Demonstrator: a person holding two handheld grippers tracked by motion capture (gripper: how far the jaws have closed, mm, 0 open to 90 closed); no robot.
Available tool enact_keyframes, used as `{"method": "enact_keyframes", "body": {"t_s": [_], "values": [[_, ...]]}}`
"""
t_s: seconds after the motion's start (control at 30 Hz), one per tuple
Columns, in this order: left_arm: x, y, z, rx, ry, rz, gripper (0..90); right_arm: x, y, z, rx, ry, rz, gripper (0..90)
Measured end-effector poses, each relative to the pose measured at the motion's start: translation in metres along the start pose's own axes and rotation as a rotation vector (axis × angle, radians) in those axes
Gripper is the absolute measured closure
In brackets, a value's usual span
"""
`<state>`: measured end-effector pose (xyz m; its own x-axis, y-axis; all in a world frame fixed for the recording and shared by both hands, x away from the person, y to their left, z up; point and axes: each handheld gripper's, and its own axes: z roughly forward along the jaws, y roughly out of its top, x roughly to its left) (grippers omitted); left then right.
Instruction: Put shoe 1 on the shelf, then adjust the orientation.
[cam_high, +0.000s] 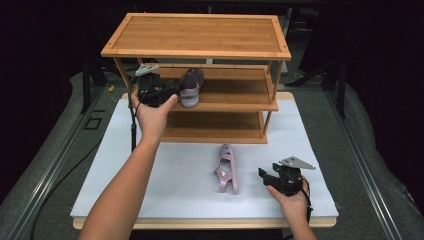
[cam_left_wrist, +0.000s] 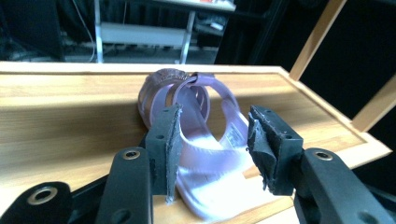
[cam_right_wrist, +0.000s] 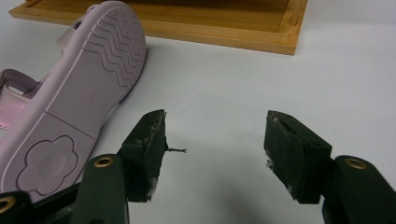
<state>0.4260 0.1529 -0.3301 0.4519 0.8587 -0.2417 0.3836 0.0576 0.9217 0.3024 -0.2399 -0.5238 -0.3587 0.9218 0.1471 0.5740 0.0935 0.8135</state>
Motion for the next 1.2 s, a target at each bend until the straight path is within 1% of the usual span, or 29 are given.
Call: {"method": "enact_keyframes", "body": {"t_s": [0.03, 0.07, 0.1, 0.17, 0.2, 0.27, 0.3, 0.33, 0.37, 0.43, 0.47, 0.5, 0.53, 0.57, 0.6, 0.67, 0.73, 0.8, 0.83, 0.9, 0.97, 1.0, 1.07, 1.1, 1.13, 1.2], "values": [[0.0, 0.0, 0.0, 0.0, 0.0, 0.0, 53.5, 0.0, 0.0, 0.0, 0.0, 0.0, 0.0, 38.4], [0.001, -0.003, -0.018, -0.012, -0.02, 0.01, 53.3, 0.001, 0.0, -0.001, -0.007, 0.006, -0.008, 38.3], [0.001, -0.003, -0.018, -0.012, -0.02, 0.01, 53.3, 0.001, 0.0, -0.001, -0.007, 0.006, -0.008, 38.3], [0.003, -0.009, -0.031, -0.02, -0.033, 0.021, 53.3, 0.004, 0.001, -0.002, -0.023, 0.01, -0.012, 38.2], [0.004, -0.012, -0.036, -0.02, -0.04, 0.019, 53.5, 0.006, 0.001, -0.003, -0.03, 0.014, -0.015, 38.2], [0.008, -0.024, -0.046, -0.017, -0.05, 0.025, 53.6, 0.008, 0.002, -0.004, -0.039, 0.024, -0.023, 38.2], [0.01, -0.028, -0.049, -0.008, -0.051, 0.027, 53.9, 0.01, 0.002, -0.004, -0.052, 0.025, -0.022, 37.9], [0.012, -0.034, -0.052, -0.009, -0.059, 0.02, 54.1, 0.011, 0.003, -0.004, -0.057, 0.027, -0.021, 37.5], [0.014, -0.04, -0.055, -0.002, -0.067, 0.023, 54.1, 0.012, 0.003, -0.005, -0.065, 0.027, -0.022, 37.0], [0.017, -0.052, -0.059, 0.015, -0.072, 0.031, 54.2, 0.015, 0.004, -0.006, -0.083, 0.039, -0.011, 35.1], [0.019, -0.062, -0.063, 0.019, -0.069, 0.034, 54.2, 0.015, 0.004, -0.007, -0.083, 0.042, -0.008, 34.2], [0.02, -0.068, -0.064, 0.021, -0.07, 0.034, 54.2, 0.017, 0.004, -0.008, -0.091, 0.052, 0.005, 33.4], [0.023, -0.077, -0.066, 0.037, -0.075, 0.032, 54.2, 0.018, 0.005, -0.008, -0.097, 0.054, 0.008, 33.4], [0.025, -0.083, -0.068, 0.04, -0.073, 0.028, 54.1, 0.02, 0.005, -0.009, -0.108, 0.053, 0.005, 33.3], [0.027, -0.089, -0.07, 0.037, -0.069, 0.035, 54.1, 0.021, 0.006, -0.01, -0.105, 0.052, 0.0, 33.3], [0.029, -0.1, -0.075, 0.049, -0.06, 0.054, 53.9, 0.023, 0.007, -0.012, -0.107, 0.045, -0.011, 33.4], [0.03, -0.11, -0.08, 0.055, -0.058, 0.06, 53.8, 0.028, 0.008, -0.014, -0.098, 0.038, -0.038, 35.2], [0.032, -0.12, -0.084, 0.055, -0.048, 0.07, 53.8, 0.032, 0.009, -0.015, -0.091, 0.038, -0.053, 36.6], [0.033, -0.125, -0.085, 0.052, -0.047, 0.074, 53.8, 0.036, 0.01, -0.015, -0.084, 0.038, -0.067, 40.2], [0.035, -0.132, -0.088, 0.05, -0.043, 0.084, 53.5, 0.041, 0.011, -0.015, -0.06, 0.049, -0.078, 42.1], [0.038, -0.141, -0.091, 0.031, -0.034, 0.08, 53.4, 0.045, 0.012, -0.015, -0.064, 0.043, -0.093, 44.1], [0.039, -0.144, -0.092, 0.026, -0.022, 0.082, 53.4, 0.048, 0.012, -0.015, -0.058, 0.035, -0.102, 44.4], [0.042, -0.15, -0.094, 0.015, -0.014, 0.083, 53.5, 0.05, 0.012, -0.014, -0.052, 0.051, -0.122, 47.4], [0.044, -0.152, -0.094, 0.014, -0.013, 0.08, 53.6, 0.052, 0.011, -0.013, -0.053, 0.045, -0.125, 47.9], [0.046, -0.154, -0.093, 0.028, -0.009, 0.083, 53.5, 0.052, 0.011, -0.013, -0.052, 0.044, -0.127, 49.0], [0.048, -0.157, -0.091, 0.04, -0.009, 0.08, 53.5, 0.053, 0.011, -0.013, -0.056, 0.045, -0.124, 50.3]]}}
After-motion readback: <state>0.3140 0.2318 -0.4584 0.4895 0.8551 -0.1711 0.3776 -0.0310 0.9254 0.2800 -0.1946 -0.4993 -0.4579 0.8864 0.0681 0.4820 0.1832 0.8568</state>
